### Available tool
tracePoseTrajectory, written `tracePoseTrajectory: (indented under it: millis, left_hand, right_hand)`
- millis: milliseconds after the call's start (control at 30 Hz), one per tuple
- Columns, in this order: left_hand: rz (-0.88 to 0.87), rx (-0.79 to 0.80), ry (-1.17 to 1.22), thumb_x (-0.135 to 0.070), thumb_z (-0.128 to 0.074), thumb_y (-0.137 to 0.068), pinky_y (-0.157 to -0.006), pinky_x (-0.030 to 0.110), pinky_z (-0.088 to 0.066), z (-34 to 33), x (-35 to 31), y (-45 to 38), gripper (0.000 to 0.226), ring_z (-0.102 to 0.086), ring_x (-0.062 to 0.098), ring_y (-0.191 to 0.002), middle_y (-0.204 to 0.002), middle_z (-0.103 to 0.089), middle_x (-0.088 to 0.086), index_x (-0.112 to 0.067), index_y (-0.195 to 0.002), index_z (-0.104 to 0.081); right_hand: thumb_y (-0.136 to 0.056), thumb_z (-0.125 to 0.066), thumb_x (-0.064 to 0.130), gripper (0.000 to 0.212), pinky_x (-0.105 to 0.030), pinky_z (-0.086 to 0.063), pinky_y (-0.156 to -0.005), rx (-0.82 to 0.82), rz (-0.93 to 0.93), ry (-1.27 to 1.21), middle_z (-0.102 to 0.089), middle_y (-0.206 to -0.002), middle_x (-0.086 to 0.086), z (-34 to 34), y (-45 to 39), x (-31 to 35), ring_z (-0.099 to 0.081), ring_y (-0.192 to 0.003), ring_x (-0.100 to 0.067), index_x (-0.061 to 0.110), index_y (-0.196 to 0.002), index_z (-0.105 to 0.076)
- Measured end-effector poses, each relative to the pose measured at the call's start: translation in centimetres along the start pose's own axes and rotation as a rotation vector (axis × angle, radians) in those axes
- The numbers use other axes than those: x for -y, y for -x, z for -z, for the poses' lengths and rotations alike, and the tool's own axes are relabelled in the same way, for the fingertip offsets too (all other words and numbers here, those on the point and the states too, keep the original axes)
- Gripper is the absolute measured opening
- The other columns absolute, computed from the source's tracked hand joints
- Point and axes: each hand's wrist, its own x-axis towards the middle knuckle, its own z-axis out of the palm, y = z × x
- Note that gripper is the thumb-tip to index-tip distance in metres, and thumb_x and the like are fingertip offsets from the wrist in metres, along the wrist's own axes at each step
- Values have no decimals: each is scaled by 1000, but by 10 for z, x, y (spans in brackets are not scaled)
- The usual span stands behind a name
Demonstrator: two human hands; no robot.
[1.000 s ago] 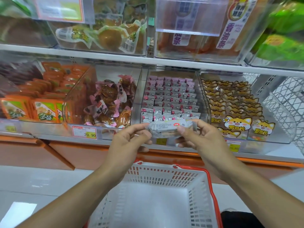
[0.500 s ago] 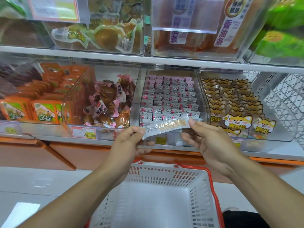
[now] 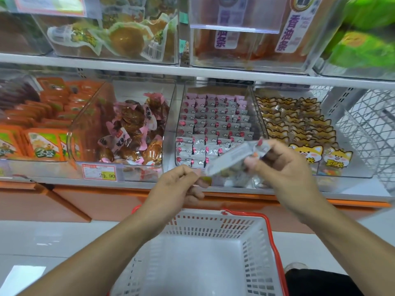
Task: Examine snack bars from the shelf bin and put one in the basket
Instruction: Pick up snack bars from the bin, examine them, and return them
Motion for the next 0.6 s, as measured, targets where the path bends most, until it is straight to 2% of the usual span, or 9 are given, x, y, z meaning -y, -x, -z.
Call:
tracePoseTrajectory:
  millis: [100,167,233,333,433,500,600]
  left_hand:
    - [-292,-56,-387,-30,-65,-95,-81,20,-52,-6,4,6,2,-65,4,-91,-97,-71,-10,-30,-94,-66]
    - [-529,-61,-786,-33,-65,-94,-96,12,-41,-8,9,10,16,-53,-5,-113,-117,-62,-22,-36,-110,-63]
    - [-650,-7,-1026,-41,-62,-94,-111,14,-23,-9,14,10,36,-36,-5,-133,-140,-49,-22,-36,-129,-56]
    - [-663,52,-1220,-47,-58,-94,-120,25,-6,-11,23,7,54,-14,6,-151,-162,-27,-13,-35,-145,-43]
    - [-623,85,-1347,-47,-59,-95,-120,31,11,-13,31,5,68,10,9,-154,-169,-5,-10,-37,-154,-28]
    - [-616,83,-1376,-49,-56,-95,-119,33,16,-13,32,4,69,18,8,-152,-169,2,-11,-39,-154,-22]
    - [-609,74,-1388,-52,-57,-94,-118,36,17,-14,33,3,66,20,7,-151,-168,2,-11,-41,-151,-25]
  right_hand:
    - [-83,-74,28,26,-15,-56,-71,-196,114,135,-76,-101,12,14,-10,-1,-72,-91,-7,30,-106,-64]
    - [-85,-75,32,25,-16,-55,-73,-241,176,300,-73,-101,17,22,-14,-2,-71,-93,-5,39,-105,-61]
    - [-85,-74,38,24,-16,-55,-75,-218,213,433,-70,-102,22,25,-16,-4,-68,-93,-3,42,-105,-62]
    - [-86,-74,38,26,-28,-56,-78,-123,213,559,-69,-102,18,24,-18,-12,-66,-94,-6,36,-109,-63]
    - [-87,-69,44,25,-37,-50,-82,-47,199,740,-66,-102,7,23,-20,-19,-59,-95,-10,34,-110,-64]
    - [-87,-68,45,28,-32,-48,-84,-45,219,773,-64,-102,4,24,-22,-18,-57,-98,-12,31,-111,-66]
    - [-86,-73,36,29,-21,-42,-87,-34,305,808,-63,-103,9,28,-24,-15,-56,-101,-10,22,-111,-69]
